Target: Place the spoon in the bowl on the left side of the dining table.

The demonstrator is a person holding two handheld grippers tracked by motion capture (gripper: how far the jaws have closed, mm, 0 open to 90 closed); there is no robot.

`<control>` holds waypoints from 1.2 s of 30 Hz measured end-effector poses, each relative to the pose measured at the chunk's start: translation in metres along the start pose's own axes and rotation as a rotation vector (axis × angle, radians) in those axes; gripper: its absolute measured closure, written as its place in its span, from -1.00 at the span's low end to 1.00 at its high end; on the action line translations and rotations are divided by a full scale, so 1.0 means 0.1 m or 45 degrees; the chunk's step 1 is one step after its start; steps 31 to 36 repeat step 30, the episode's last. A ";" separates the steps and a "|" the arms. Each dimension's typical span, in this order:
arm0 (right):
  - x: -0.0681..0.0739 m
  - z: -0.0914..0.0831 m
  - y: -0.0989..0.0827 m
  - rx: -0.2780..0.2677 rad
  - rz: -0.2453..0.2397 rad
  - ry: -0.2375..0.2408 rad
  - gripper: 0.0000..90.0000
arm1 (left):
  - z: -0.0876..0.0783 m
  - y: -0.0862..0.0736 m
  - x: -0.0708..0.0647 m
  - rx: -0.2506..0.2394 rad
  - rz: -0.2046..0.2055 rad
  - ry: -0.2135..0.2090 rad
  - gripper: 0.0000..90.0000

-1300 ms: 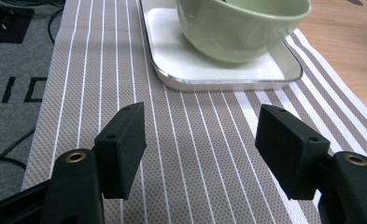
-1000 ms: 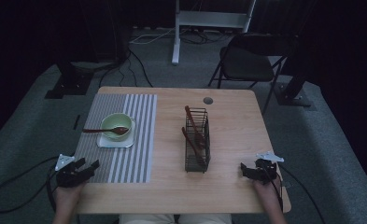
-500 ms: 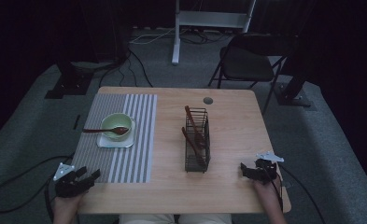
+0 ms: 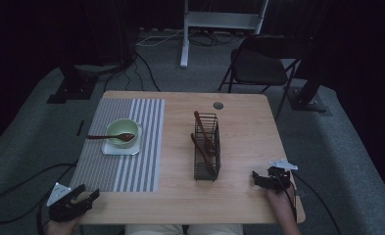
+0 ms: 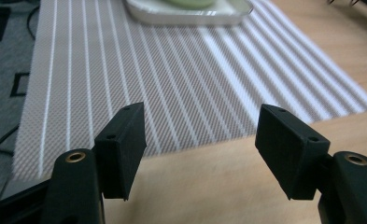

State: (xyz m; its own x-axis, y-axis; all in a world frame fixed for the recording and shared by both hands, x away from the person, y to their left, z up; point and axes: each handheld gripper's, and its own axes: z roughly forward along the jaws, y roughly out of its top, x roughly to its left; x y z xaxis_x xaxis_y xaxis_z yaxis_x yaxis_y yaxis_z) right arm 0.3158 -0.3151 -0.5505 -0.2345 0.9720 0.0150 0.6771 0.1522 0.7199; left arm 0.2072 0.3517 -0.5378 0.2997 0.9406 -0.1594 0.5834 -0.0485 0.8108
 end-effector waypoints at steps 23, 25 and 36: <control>0.00 0.00 0.00 0.000 -0.005 0.004 -0.75 | -0.15 -0.12 0.07 -0.036 -0.109 0.101 -0.50; 0.00 0.00 0.00 0.000 -0.005 0.004 -0.75 | -0.15 -0.11 0.05 -0.035 -0.099 0.073 -0.61; 0.00 0.00 0.00 0.000 -0.005 0.004 -0.75 | -0.09 -0.10 0.01 0.040 -0.060 0.054 -0.83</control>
